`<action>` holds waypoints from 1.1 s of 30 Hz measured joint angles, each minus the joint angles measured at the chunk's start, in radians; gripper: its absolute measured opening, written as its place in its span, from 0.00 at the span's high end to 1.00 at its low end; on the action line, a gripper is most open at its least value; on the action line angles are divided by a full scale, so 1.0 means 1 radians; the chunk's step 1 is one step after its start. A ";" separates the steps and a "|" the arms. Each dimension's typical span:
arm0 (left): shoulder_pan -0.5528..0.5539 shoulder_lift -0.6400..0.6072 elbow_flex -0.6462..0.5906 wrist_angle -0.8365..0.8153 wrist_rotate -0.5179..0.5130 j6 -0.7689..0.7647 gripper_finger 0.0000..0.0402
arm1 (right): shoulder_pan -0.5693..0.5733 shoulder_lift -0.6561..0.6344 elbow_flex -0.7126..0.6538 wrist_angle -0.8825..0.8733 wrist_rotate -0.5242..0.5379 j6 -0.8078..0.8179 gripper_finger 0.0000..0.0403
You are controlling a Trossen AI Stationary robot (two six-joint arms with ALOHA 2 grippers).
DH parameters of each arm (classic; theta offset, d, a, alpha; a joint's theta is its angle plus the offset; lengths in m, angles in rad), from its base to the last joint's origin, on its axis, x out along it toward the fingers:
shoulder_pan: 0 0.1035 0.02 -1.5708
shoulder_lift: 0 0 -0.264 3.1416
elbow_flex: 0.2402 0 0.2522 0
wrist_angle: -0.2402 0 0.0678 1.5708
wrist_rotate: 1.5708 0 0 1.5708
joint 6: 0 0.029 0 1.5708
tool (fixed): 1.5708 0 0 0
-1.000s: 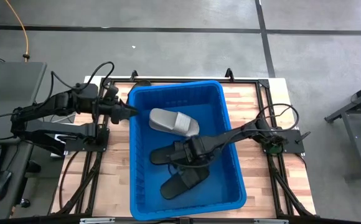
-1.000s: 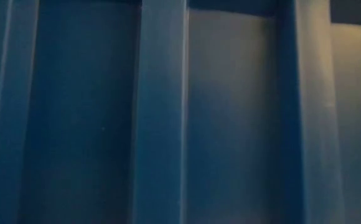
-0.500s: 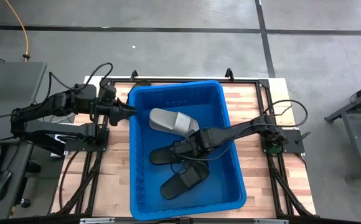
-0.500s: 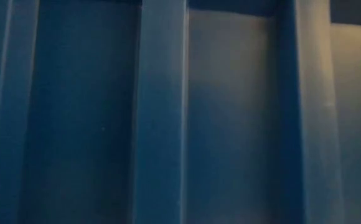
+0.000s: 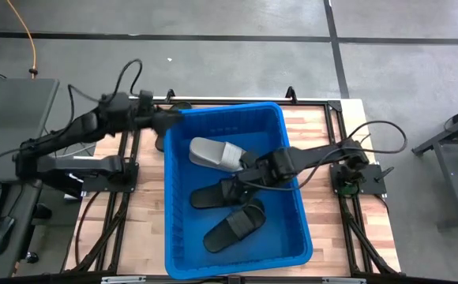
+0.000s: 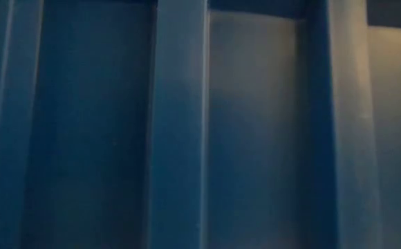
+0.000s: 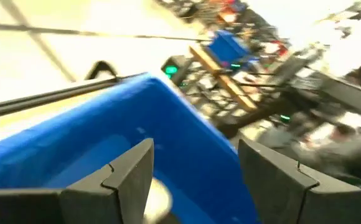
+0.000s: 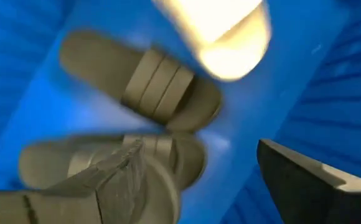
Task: Pick and place slides into bin
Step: Stack the black slide on top of the black slide in the blue bin
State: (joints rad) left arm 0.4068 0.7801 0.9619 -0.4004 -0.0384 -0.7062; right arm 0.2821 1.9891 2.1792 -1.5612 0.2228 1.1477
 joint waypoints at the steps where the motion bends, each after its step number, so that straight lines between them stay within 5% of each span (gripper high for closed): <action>1: 0.060 0.014 0.000 -0.006 0.036 -0.001 0.44 | 0.002 -0.010 0.000 -0.006 0.034 0.008 0.27; 8: 0.480 0.089 0.059 0.044 0.388 -0.076 0.44 | 0.007 -0.077 0.000 -0.010 0.175 0.054 0.27; 14: 0.686 0.125 0.069 0.059 0.378 -0.160 0.44 | 0.004 -0.095 0.000 -0.010 0.215 0.044 0.27; 21: 0.763 0.132 0.039 0.039 0.174 -0.142 0.44 | -0.010 -0.094 0.000 -0.010 0.192 -0.078 0.27; 33: 0.845 0.166 -0.278 0.214 0.300 -0.407 0.44 | -0.049 -0.222 0.000 -0.010 0.294 -0.145 0.27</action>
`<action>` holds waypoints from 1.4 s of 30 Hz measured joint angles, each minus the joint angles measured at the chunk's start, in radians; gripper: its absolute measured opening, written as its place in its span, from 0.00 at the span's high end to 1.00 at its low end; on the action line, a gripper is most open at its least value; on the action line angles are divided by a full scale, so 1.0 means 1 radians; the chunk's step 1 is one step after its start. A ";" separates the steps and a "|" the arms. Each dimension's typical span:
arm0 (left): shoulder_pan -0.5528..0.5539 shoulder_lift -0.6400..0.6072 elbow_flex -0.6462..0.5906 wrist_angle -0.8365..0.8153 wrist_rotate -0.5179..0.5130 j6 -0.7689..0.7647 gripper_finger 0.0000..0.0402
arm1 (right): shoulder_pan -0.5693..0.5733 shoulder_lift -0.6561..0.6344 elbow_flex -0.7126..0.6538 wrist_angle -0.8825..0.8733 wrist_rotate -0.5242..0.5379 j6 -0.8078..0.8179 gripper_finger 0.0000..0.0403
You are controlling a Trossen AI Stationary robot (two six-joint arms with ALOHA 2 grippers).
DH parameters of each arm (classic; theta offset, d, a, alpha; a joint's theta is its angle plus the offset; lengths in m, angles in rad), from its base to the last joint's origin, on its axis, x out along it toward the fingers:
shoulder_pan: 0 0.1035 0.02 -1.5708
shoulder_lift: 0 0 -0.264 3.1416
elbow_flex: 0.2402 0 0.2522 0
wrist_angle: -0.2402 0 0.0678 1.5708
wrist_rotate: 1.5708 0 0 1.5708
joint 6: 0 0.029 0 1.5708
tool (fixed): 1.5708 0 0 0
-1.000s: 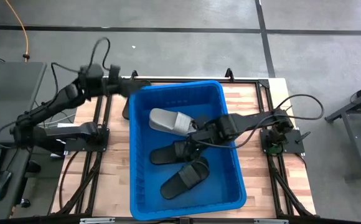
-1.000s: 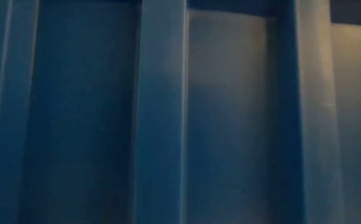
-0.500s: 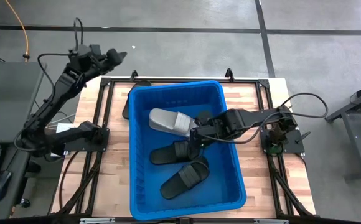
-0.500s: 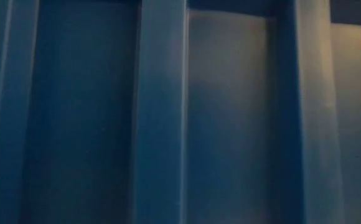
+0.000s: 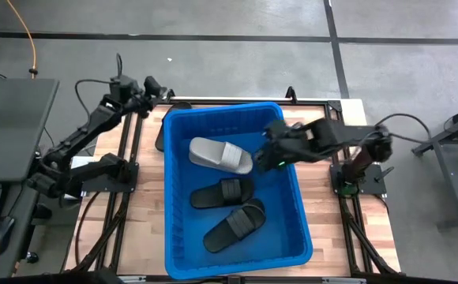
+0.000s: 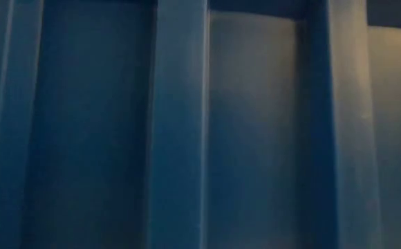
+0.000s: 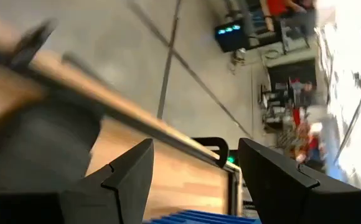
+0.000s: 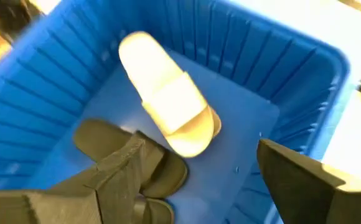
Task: Pick and place slides into bin
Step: Stack the black slide on top of the black slide in the blue bin
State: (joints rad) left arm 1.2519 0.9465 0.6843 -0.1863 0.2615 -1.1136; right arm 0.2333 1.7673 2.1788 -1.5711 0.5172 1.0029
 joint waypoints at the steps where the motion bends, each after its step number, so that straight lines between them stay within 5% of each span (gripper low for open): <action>1: 0.000 -0.001 -0.034 0.022 0.003 -0.043 0.44 | -0.001 -0.022 0.000 0.000 0.010 0.010 0.27; 9: -0.002 -0.027 -0.250 0.102 0.033 -0.251 0.44 | 0.012 -0.177 0.000 0.005 0.148 0.010 0.27; 16: -0.002 -0.030 -0.318 0.075 0.018 -0.253 0.44 | 0.006 -0.219 0.000 0.000 0.239 -0.001 0.27; 24: -0.002 -0.025 -0.424 0.056 -0.043 -0.237 0.44 | -0.032 -0.207 -0.001 0.004 0.231 -0.010 0.27; 31: -0.002 -0.018 -0.492 0.321 -0.073 -0.288 0.44 | -0.039 -0.189 -0.002 0.002 0.214 0.017 0.27; 38: -0.009 0.078 -0.493 0.321 -0.057 -0.280 0.44 | -0.039 -0.176 -0.002 0.009 0.233 0.063 0.27; 42: -0.055 0.153 -0.487 0.459 -0.073 -0.306 0.44 | -0.039 -0.170 -0.002 0.009 0.234 0.068 0.27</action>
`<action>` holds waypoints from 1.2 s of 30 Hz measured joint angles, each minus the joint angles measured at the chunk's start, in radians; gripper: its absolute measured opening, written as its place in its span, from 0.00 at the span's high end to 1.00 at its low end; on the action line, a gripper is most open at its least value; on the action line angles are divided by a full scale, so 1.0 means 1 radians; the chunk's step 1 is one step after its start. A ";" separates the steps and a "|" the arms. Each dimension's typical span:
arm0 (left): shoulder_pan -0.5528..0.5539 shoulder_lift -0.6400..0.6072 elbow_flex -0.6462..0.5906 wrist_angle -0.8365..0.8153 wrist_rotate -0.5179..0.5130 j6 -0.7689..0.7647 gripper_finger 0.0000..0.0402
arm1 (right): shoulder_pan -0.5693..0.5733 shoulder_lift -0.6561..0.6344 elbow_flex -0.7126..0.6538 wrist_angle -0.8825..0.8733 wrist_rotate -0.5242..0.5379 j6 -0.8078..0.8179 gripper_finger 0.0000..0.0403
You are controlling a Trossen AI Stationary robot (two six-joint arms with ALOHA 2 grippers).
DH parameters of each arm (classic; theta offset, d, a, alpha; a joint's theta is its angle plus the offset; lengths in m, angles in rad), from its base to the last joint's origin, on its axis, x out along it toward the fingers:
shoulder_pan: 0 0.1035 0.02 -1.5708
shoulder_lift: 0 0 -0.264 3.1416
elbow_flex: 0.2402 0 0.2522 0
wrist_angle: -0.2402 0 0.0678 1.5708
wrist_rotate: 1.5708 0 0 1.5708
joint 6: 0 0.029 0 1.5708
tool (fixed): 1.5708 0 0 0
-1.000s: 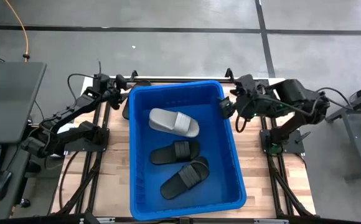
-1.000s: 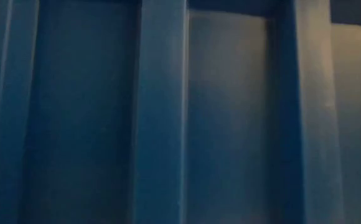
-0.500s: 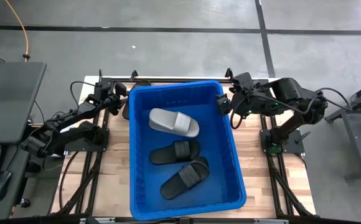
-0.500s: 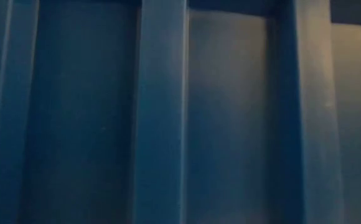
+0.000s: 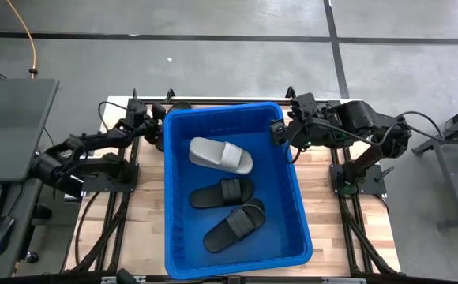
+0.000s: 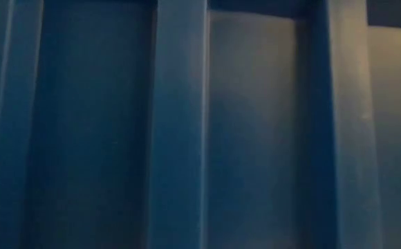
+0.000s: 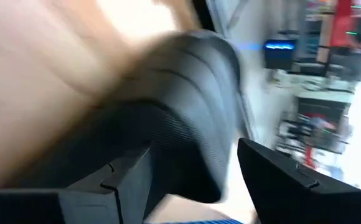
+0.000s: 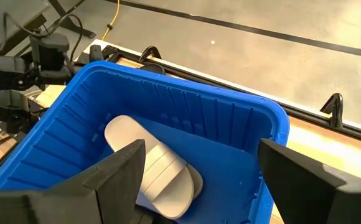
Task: Pick and place slides into bin
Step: Stack the black slide on top of the black slide in the blue bin
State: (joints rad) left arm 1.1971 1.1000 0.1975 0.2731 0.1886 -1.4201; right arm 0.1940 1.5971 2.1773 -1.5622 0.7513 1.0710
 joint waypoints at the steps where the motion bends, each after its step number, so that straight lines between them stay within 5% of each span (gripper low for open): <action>1: -0.016 0.023 0.001 0.044 -0.008 -0.017 0.44 | 0.000 0.002 0.000 0.000 -0.001 0.002 0.27; 9: -0.077 0.177 0.004 0.167 -0.069 -0.102 0.44 | 0.000 0.011 0.000 0.004 -0.008 0.005 0.27; 25: -0.080 0.184 0.000 0.188 -0.172 -0.295 0.44 | 0.000 0.046 -0.001 0.006 -0.027 0.002 0.27; 29: -0.087 0.183 0.002 0.166 -0.182 -0.291 0.56 | 0.003 0.058 -0.001 0.013 -0.029 0.002 0.27; 36: -0.097 0.179 -0.032 0.194 -0.204 -0.289 0.95 | 0.008 0.088 -0.001 0.018 -0.081 0.004 0.27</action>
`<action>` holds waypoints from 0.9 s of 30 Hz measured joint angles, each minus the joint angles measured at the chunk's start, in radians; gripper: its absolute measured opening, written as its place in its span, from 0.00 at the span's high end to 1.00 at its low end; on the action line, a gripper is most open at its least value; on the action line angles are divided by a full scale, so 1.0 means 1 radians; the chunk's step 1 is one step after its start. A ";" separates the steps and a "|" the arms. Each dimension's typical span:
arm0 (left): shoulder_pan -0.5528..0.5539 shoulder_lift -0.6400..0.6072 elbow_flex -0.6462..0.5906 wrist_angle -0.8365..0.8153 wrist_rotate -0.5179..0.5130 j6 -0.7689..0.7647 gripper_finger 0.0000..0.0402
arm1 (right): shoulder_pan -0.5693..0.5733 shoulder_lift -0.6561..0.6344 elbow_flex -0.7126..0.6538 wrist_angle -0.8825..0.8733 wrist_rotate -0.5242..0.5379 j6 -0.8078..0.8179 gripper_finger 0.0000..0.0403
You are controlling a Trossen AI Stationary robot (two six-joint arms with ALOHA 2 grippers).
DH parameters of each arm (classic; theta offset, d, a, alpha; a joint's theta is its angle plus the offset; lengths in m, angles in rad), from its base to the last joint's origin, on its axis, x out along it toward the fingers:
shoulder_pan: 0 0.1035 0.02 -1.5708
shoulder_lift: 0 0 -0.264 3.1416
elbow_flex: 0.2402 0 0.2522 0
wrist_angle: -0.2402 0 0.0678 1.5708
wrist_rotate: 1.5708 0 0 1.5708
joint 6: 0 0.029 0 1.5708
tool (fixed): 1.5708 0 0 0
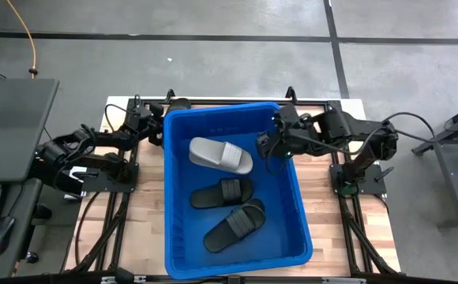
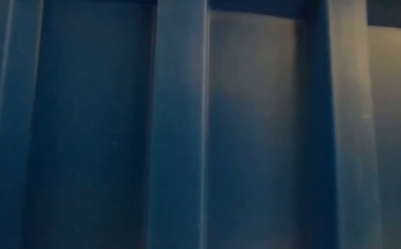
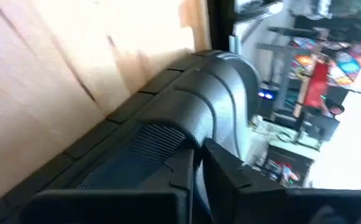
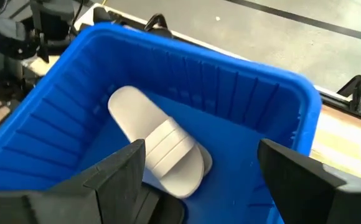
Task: Pick and place slides into bin
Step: Stack the black slide on top of the black slide in the blue bin
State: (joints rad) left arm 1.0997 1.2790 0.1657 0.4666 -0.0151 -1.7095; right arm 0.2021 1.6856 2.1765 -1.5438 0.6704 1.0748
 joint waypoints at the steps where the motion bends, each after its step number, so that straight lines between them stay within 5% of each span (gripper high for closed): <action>1: 0.000 0.000 -0.017 0.038 -0.002 0.008 0.97 | 0.005 0.005 0.000 0.000 -0.002 0.001 0.27; 15: -0.001 -0.098 -0.078 0.271 0.054 0.100 0.99 | 0.021 0.044 0.000 -0.002 0.014 -0.010 0.27; 21: -0.010 -0.200 -0.075 0.231 0.153 0.097 1.00 | 0.020 0.044 0.000 -0.001 0.026 -0.018 0.27; 27: -0.027 -0.301 -0.073 0.228 0.120 0.193 1.00 | 0.020 0.044 0.000 0.001 0.028 -0.010 0.27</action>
State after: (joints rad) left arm 1.0732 0.9782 0.0924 0.6945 0.1047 -1.5165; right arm 0.2226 1.7294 2.1765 -1.5426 0.6985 1.0647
